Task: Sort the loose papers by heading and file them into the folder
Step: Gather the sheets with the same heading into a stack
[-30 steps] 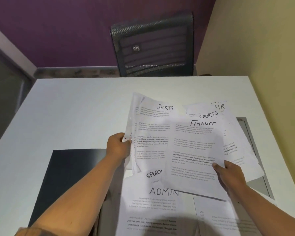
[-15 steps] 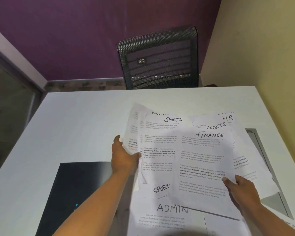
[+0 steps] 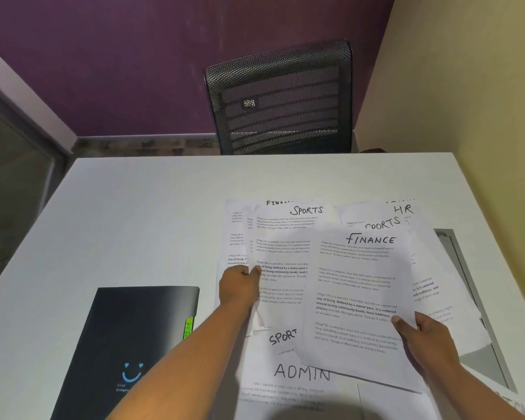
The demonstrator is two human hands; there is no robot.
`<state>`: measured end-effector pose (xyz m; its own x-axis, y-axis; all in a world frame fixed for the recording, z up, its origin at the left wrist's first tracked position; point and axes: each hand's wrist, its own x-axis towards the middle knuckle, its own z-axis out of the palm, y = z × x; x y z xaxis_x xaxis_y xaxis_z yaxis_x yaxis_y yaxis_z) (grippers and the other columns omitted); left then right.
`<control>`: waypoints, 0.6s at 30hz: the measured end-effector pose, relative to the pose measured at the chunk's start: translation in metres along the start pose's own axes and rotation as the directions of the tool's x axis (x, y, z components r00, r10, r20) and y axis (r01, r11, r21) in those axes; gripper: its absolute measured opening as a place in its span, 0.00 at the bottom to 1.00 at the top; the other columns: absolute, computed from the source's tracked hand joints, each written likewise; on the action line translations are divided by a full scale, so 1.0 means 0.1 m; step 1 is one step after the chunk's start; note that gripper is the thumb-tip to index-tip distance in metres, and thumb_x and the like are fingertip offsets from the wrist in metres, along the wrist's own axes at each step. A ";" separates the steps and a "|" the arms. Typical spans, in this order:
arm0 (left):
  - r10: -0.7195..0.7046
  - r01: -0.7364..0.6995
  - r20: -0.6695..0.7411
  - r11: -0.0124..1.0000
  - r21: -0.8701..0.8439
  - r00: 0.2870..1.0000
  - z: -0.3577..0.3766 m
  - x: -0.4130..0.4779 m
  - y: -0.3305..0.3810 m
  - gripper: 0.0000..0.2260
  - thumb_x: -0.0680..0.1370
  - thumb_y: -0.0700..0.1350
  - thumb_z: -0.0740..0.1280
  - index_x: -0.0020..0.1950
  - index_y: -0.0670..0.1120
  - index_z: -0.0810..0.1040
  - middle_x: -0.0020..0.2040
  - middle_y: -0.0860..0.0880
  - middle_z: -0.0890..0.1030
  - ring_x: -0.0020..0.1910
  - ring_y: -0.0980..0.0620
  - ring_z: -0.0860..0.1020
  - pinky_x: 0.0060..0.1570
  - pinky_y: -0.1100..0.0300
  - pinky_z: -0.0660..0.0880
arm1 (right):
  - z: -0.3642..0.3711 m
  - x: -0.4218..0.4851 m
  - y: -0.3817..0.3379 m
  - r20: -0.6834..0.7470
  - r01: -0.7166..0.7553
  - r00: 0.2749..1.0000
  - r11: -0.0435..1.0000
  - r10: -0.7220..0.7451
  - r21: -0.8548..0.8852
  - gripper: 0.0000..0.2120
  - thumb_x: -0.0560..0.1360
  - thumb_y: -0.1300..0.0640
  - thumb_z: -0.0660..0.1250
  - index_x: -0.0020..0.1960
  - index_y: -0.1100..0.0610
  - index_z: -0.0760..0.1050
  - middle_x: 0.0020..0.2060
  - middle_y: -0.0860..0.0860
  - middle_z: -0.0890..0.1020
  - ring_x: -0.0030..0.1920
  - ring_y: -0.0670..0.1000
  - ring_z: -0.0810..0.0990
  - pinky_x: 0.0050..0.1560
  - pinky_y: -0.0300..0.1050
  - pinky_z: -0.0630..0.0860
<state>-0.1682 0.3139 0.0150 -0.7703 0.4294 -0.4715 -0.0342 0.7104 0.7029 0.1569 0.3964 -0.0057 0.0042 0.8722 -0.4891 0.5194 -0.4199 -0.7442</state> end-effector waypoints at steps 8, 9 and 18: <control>0.022 -0.012 0.053 0.983 -0.185 0.998 -0.12 0.04 0.01 0.09 0.71 0.30 0.73 0.37 0.44 0.79 0.31 0.47 0.78 0.30 0.49 0.75 0.30 0.62 0.72 | 0.02 0.00 0.01 -0.005 0.005 1.000 0.999 -0.005 0.051 0.05 0.76 0.60 0.71 0.51 0.59 0.83 0.44 0.53 0.85 0.46 0.55 0.83 0.48 0.45 0.73; 0.019 -0.006 0.065 0.983 -0.186 0.998 -0.12 0.06 0.00 0.10 0.70 0.30 0.73 0.37 0.44 0.79 0.31 0.46 0.78 0.29 0.49 0.75 0.30 0.61 0.73 | 0.02 0.01 0.02 -0.007 0.005 1.000 0.999 -0.005 0.054 0.05 0.76 0.60 0.71 0.51 0.59 0.83 0.44 0.53 0.85 0.47 0.56 0.83 0.49 0.46 0.74; 0.073 -0.066 0.052 0.991 -0.118 0.996 -0.14 0.18 -0.01 0.14 0.63 0.39 0.82 0.35 0.47 0.77 0.32 0.47 0.81 0.30 0.50 0.78 0.38 0.54 0.79 | 0.03 0.07 0.12 0.007 -0.022 1.000 0.993 0.021 0.115 0.04 0.75 0.60 0.72 0.45 0.52 0.83 0.45 0.50 0.87 0.48 0.55 0.85 0.59 0.54 0.78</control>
<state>-0.1912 0.3131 0.0134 -0.7366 0.5082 -0.4463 -0.0580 0.6100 0.7903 0.1605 0.3968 -0.0195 0.0092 0.8612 -0.5082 0.4174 -0.4651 -0.7807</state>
